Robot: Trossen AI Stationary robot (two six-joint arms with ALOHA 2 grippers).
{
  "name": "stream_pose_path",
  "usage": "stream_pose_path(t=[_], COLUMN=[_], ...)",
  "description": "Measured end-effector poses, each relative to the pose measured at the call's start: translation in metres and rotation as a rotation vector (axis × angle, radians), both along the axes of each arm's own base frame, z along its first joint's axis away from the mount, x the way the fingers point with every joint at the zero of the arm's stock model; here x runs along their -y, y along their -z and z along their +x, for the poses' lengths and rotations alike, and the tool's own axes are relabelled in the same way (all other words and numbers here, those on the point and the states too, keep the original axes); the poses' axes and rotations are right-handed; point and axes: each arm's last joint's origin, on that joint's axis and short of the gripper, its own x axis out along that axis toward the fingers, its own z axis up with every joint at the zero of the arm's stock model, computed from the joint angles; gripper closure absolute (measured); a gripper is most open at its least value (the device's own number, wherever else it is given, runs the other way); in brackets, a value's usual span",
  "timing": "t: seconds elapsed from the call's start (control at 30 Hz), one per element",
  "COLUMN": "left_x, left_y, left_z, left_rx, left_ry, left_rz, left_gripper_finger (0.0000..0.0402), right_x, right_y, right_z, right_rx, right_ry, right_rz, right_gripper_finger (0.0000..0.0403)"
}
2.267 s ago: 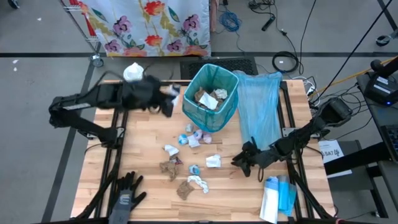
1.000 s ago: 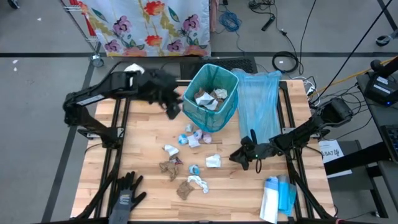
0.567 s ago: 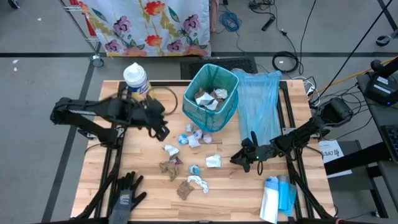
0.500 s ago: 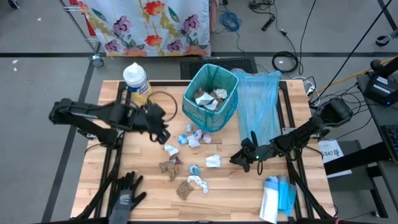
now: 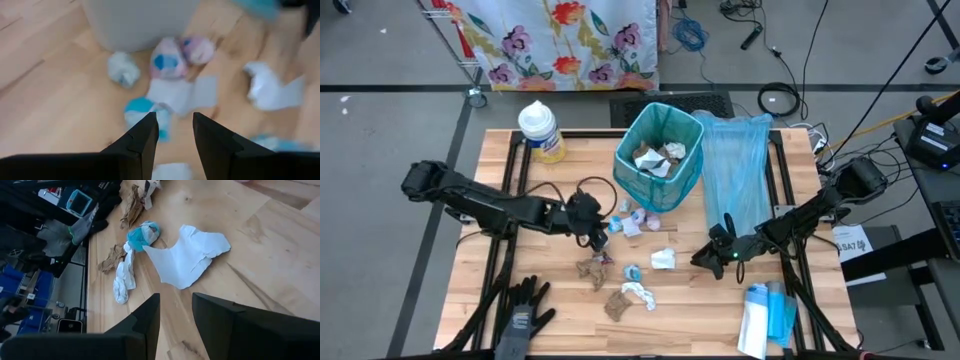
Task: Place trash/remove bag and relplace
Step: Put the top blue plastic into the trash bin
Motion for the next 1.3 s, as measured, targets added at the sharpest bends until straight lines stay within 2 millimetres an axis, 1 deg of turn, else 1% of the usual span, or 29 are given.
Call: stream_pose_path(t=[0.23, 0.3, 0.4, 0.57, 0.63, 0.67, 0.77, 0.83, 0.97, 1.07, 1.13, 1.3], left_x=[-0.005, -0.008, -0.015, -0.024, -0.027, -0.028, -0.028, -0.027, -0.024, -0.018, -0.013, -0.002], left_y=[0.034, 0.045, 0.059, 0.075, 0.078, 0.078, 0.078, 0.078, 0.072, 0.059, 0.042, -0.005], left_z=[0.024, 0.032, 0.037, 0.043, 0.043, 0.043, 0.043, 0.043, 0.040, 0.035, 0.033, 0.019], left_rx=[-0.092, -0.098, -0.135, -0.173, -0.176, -0.174, -0.172, -0.171, -0.144, -0.166, -0.187, -0.257], left_ry=[0.145, 0.139, 0.111, 0.084, 0.056, 0.047, 0.054, 0.036, -0.022, -0.023, -0.022, -0.045], left_rz=[0.081, 0.082, 0.079, 0.050, 0.014, -0.004, -0.047, -0.071, -0.149, -0.184, -0.175, -0.102], left_gripper_finger=[0.0274, 0.0274, 0.0274, 0.0279, 0.0299, 0.0315, 0.0380, 0.0391, 0.0398, 0.0399, 0.0400, 0.0400], right_x=[0.000, 0.000, 0.000, 0.000, 0.000, 0.000, 0.000, 0.000, 0.001, 0.001, 0.001, 0.001], right_y=[0.000, 0.000, 0.000, 0.000, 0.000, 0.000, 0.000, 0.001, 0.002, 0.002, 0.002, 0.004], right_z=[0.000, 0.000, 0.000, 0.000, 0.000, 0.000, 0.000, 0.000, -0.001, -0.001, -0.001, -0.002], right_rx=[-0.001, -0.002, -0.002, -0.005, -0.004, -0.005, -0.005, -0.010, -0.025, -0.026, -0.027, -0.041], right_ry=[0.002, 0.005, 0.007, 0.011, 0.011, 0.011, 0.011, 0.010, 0.010, 0.012, 0.012, 0.012], right_rz=[-0.002, 0.003, 0.007, 0.014, 0.015, 0.014, 0.014, 0.010, 0.003, 0.007, 0.007, -0.001], right_gripper_finger=[0.0298, 0.0298, 0.0298, 0.0298, 0.0298, 0.0298, 0.0298, 0.0298, 0.0298, 0.0298, 0.0298, 0.0298])
